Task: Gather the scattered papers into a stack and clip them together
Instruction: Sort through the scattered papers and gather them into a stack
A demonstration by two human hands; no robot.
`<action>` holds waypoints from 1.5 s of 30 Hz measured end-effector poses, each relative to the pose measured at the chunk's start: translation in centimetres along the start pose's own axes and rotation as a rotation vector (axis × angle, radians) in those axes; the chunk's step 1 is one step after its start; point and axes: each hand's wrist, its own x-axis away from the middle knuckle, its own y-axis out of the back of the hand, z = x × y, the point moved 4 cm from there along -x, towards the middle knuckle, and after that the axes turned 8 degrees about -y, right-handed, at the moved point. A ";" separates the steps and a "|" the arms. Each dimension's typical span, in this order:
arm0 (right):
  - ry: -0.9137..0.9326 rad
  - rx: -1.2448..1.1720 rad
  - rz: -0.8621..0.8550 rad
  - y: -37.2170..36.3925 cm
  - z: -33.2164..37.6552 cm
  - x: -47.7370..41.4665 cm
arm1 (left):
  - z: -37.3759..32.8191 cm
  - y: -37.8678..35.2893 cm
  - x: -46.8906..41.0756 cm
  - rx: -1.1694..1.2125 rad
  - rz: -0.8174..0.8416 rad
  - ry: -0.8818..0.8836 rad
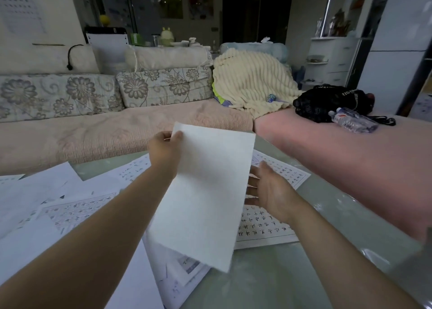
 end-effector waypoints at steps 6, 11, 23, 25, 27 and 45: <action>-0.092 0.226 -0.470 3.8 -0.6 0.9 | 1.9 -2.9 2.4 -0.048 0.136 0.212; -0.003 0.585 -0.912 7.9 -1.2 1.3 | 5.4 -5.5 6.5 -0.204 0.578 0.320; -0.296 1.004 -0.892 8.1 -2.3 -0.8 | 11.5 -2.3 7.7 -1.271 0.743 -0.073; -0.313 0.874 -0.860 7.9 -2.3 -1.0 | 11.2 -2.1 8.0 -1.247 0.715 -0.170; -0.312 0.782 -0.844 7.6 -2.1 -0.9 | 11.2 -2.1 8.3 -1.208 0.706 -0.210; -0.136 0.131 -0.510 1.9 -1.4 -1.1 | 10.2 4.9 1.8 -0.504 0.325 0.298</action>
